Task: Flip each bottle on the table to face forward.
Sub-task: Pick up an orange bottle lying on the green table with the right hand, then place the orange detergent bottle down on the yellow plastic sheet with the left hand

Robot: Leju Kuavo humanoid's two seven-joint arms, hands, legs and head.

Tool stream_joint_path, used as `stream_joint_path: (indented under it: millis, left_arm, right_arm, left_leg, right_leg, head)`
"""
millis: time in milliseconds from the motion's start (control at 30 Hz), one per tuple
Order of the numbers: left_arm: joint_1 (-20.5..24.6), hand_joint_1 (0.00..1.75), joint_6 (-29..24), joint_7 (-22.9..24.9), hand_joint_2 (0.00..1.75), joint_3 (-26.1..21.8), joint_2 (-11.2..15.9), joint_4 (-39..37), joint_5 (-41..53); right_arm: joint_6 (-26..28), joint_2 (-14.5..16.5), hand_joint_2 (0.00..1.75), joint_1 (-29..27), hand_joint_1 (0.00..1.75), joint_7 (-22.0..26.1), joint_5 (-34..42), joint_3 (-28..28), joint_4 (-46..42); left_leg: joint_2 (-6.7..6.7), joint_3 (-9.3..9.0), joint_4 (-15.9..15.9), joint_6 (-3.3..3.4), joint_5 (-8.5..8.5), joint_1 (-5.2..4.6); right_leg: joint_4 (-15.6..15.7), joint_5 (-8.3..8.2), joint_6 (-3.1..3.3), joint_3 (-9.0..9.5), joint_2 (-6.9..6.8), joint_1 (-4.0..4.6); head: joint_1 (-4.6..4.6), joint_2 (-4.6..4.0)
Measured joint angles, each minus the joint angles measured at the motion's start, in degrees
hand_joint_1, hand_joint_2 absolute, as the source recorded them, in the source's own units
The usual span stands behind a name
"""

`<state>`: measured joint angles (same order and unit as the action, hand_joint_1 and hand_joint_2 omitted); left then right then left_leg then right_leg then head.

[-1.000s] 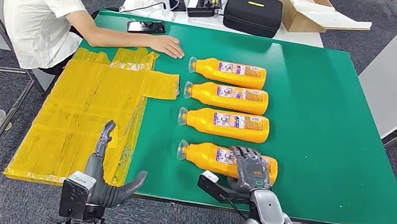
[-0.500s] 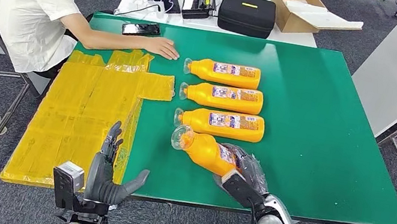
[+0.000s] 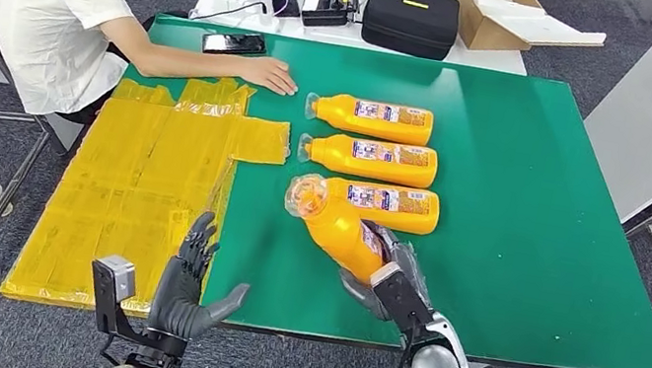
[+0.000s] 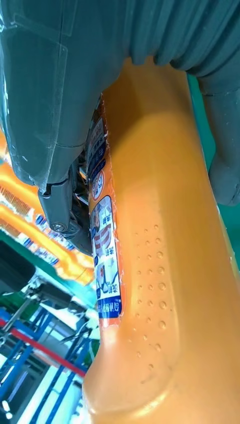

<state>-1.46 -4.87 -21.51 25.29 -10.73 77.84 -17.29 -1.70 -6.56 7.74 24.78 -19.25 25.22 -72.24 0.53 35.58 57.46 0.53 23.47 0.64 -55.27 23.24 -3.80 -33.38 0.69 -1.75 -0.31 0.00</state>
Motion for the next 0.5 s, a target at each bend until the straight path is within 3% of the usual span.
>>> stream_joint_path:
  millis: [267,500]
  left_arm:
    - [2.7,0.00,7.3,2.4,1.75,3.4,1.1,-2.6,-1.7]
    - [5.1,0.00,8.3,2.9,1.75,4.8,1.4,-4.5,-1.9]
  right_arm:
    - [-1.0,5.4,1.75,6.2,1.75,0.5,1.9,1.9,5.2]
    - [-2.3,8.6,1.75,11.3,1.75,1.4,0.5,7.0,11.8]
  left_leg:
    - [0.02,0.14,0.0,-0.02,-0.03,0.02]
    - [0.04,0.19,0.0,-0.01,-0.04,0.02]
  right_leg:
    - [0.0,0.00,0.00,-0.17,-0.03,0.03]
    - [0.0,0.00,0.00,-0.20,-0.05,0.01]
  head:
    - [0.00,0.00]
    - [0.02,0.00]
